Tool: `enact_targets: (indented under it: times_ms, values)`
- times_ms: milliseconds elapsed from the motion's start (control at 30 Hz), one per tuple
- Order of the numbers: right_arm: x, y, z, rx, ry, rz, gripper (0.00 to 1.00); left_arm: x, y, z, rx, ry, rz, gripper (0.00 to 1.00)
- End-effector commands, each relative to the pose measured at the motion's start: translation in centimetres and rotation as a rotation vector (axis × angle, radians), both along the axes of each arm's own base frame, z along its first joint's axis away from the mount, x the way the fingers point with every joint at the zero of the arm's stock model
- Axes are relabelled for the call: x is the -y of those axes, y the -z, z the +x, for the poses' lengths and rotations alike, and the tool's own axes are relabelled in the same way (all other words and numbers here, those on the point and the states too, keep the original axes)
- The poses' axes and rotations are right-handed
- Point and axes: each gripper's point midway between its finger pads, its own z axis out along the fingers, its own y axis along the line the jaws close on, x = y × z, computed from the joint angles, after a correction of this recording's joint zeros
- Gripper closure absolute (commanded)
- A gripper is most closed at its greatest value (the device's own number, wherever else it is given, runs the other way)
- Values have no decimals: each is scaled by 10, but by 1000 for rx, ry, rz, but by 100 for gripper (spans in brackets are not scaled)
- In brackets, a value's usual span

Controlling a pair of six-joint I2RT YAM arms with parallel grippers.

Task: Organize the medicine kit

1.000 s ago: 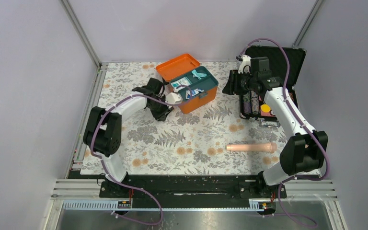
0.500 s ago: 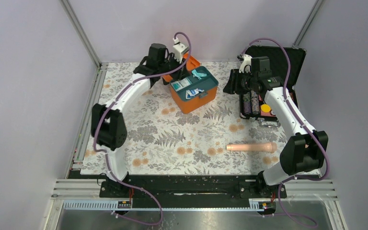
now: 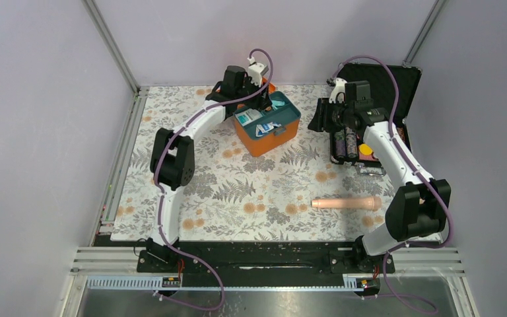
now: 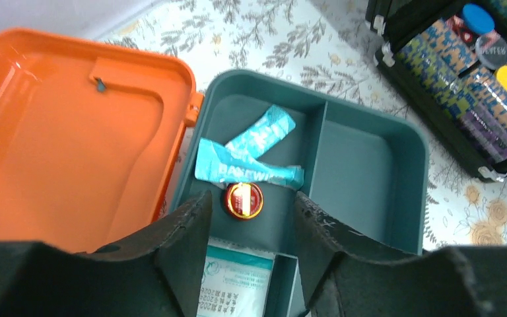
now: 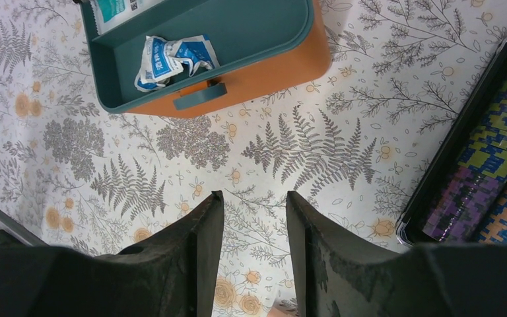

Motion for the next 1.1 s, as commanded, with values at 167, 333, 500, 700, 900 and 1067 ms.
enact_targets:
  times_ms: [167,333,500,700,900,1067]
  values:
    - [0,12,12,-1,6,5,53,-26,-107,-5,168,-86,-111,47]
    - [-8,19,20,-19,-36,29,46,-72,-104,-19,89,-274,-96,37]
    - [-21,25,36,-55,-50,86,35,-131,-82,-15,-129,-515,-218,30]
    - [-31,31,32,-120,-132,116,29,-163,-45,-4,-327,-638,-386,23]
    - [-50,11,7,-223,-269,218,1,-183,-4,28,-389,-654,-462,19]
    - [-46,5,-7,-228,-354,174,0,-196,24,62,-437,-674,-584,16]
